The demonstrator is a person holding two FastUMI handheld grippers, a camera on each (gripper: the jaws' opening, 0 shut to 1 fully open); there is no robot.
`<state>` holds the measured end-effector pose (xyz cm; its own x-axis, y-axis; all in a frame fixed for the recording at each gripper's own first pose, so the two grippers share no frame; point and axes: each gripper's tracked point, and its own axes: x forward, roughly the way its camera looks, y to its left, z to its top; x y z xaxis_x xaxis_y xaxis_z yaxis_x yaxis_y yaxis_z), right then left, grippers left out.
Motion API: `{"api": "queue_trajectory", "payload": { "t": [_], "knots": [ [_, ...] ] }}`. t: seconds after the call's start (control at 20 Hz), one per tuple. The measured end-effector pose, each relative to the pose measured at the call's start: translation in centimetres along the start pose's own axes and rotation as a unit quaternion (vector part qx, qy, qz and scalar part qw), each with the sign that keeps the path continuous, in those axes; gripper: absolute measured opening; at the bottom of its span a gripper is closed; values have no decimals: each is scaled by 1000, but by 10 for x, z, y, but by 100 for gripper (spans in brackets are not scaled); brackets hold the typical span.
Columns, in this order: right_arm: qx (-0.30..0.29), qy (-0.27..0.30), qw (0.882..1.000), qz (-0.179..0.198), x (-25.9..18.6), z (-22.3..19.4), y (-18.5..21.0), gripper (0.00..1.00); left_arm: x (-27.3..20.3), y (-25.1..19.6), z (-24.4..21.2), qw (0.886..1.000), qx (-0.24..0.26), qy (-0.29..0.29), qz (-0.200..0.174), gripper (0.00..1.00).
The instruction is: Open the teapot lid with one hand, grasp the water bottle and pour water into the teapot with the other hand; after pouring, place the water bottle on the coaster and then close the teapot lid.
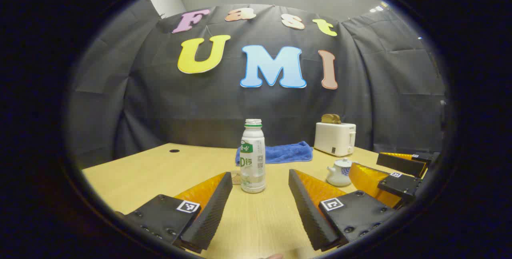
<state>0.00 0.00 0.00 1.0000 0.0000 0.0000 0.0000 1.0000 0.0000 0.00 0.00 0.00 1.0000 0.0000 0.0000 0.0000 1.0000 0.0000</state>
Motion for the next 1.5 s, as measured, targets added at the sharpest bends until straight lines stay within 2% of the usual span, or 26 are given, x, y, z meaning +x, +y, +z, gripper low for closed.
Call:
{"api": "queue_trajectory", "payload": {
  "t": [0.2,0.3,0.45,0.5,0.65,0.75,0.85,0.95,1.0,1.05,1.15,1.2,1.25,1.3,1.35,1.4,1.45,1.5],
  "knots": [
    [7,2,1000,-2,6,3,-10,95,7,-1,4,1000,4,-1,-5,100],
    [6,6,1000,-3,13,5,-16,95,13,2,6,1000,16,-2,1,94],
    [5,-1,1000,-11,20,14,-25,95,21,0,12,1000,4,-4,-9,94],
    [1,-3,1000,-14,25,18,-28,95,30,-1,15,1000,-3,-3,-12,100],
    [3,-1,1000,-19,36,22,-34,95,46,2,22,1000,9,-4,-7,94],
    [8,10,1000,-21,47,17,-39,95,53,4,19,1000,23,1,-5,100],
    [17,25,999,-20,58,11,-41,95,55,5,17,1000,21,3,-4,94],
    [13,36,999,-25,76,6,-46,95,61,10,15,1000,24,6,-1,94],
    [7,39,999,-27,83,6,-48,95,61,11,14,1000,28,6,1,87],
    [3,42,999,-30,91,3,-50,95,63,14,14,1000,30,7,3,87],
    [8,65,997,-33,106,-7,-52,95,68,18,10,999,33,12,5,96],
    [16,76,997,-30,111,-10,-51,91,70,20,7,999,32,16,6,100],
    [16,84,996,-34,118,-16,-53,89,71,21,6,999,31,19,7,100],
    [13,92,995,-37,122,-20,-55,67,71,21,3,999,32,21,8,100],
    [3,103,994,-46,123,-26,-58,70,72,23,5,999,33,20,8,100],
    [-3,109,993,-50,126,-32,-61,82,71,24,6,999,34,18,9,100],
    [-5,113,993,-45,127,-34,-59,46,71,24,8,999,35,16,8,100],
    [-4,106,993,-44,130,-30,-59,44,70,25,8,999,38,14,9,100]
  ]
}}
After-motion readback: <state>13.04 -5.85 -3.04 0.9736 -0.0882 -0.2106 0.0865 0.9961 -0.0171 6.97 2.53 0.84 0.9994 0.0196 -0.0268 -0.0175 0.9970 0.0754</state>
